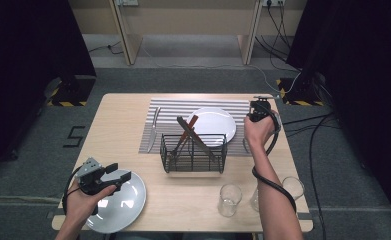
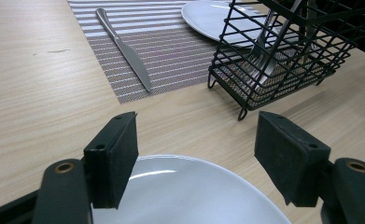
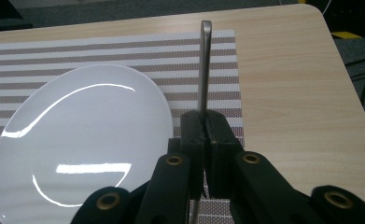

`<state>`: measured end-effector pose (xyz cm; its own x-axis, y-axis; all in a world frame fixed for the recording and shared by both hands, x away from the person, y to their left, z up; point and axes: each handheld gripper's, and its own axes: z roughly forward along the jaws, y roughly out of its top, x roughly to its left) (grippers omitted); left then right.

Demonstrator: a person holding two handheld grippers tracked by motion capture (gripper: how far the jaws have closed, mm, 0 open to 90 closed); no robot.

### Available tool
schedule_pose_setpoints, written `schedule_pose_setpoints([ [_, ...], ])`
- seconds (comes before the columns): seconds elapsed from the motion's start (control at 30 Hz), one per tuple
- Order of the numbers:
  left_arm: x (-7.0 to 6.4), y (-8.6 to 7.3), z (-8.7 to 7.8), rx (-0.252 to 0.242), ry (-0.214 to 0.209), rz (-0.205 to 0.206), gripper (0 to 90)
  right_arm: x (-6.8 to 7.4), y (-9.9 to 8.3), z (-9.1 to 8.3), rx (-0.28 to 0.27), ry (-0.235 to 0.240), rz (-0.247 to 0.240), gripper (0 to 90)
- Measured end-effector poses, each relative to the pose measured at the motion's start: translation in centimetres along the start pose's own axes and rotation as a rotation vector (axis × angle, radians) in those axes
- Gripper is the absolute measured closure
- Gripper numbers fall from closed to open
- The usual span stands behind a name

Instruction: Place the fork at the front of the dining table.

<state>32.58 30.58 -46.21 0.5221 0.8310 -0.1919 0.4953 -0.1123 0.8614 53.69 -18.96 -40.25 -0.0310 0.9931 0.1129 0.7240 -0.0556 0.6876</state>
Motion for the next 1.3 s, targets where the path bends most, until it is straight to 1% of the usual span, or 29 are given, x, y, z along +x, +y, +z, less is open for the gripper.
schedule_pose_setpoints([
  [0.33, 0.05, -0.03, -0.01, -0.003, 0.001, -0.005, 29.6, 0.25, 0.13, 0.25, 0.012, -0.007, -0.002, 87.3],
  [0.43, 0.05, -0.01, -0.03, -0.002, 0.002, -0.004, 29.6, 0.28, 0.17, 0.17, 0.012, -0.002, 0.002, 87.4],
  [0.47, 0.05, -0.02, -0.02, -0.002, 0.001, -0.004, 29.6, 0.27, 0.21, 0.08, 0.012, -0.003, -0.004, 87.4],
  [0.6, -0.02, -0.04, 0.04, 0.000, -0.002, -0.003, 29.6, 0.20, 0.33, -0.23, 0.007, -0.004, 0.000, 87.4],
  [0.77, 0.01, 0.00, 0.03, 0.000, 0.000, -0.003, 29.6, 0.13, 0.36, -0.38, 0.011, -0.009, -0.006, 87.4],
  [0.9, 0.02, -0.05, 0.04, 0.001, 0.000, -0.004, 29.6, 0.20, 0.33, -0.25, 0.027, -0.008, 0.002, 87.4],
  [0.93, 0.04, -0.05, 0.05, 0.000, 0.001, -0.005, 29.6, 0.19, 0.31, -0.21, 0.027, -0.010, -0.005, 87.4],
  [1.1, 0.04, -0.06, 0.03, 0.000, 0.002, -0.004, 29.6, 0.28, 0.29, -0.11, 0.050, -0.011, -0.001, 87.4],
  [1.3, 0.02, -0.07, 0.03, 0.001, 0.002, -0.004, 29.6, 0.35, 0.09, 0.12, 0.060, -0.011, -0.001, 87.4],
])
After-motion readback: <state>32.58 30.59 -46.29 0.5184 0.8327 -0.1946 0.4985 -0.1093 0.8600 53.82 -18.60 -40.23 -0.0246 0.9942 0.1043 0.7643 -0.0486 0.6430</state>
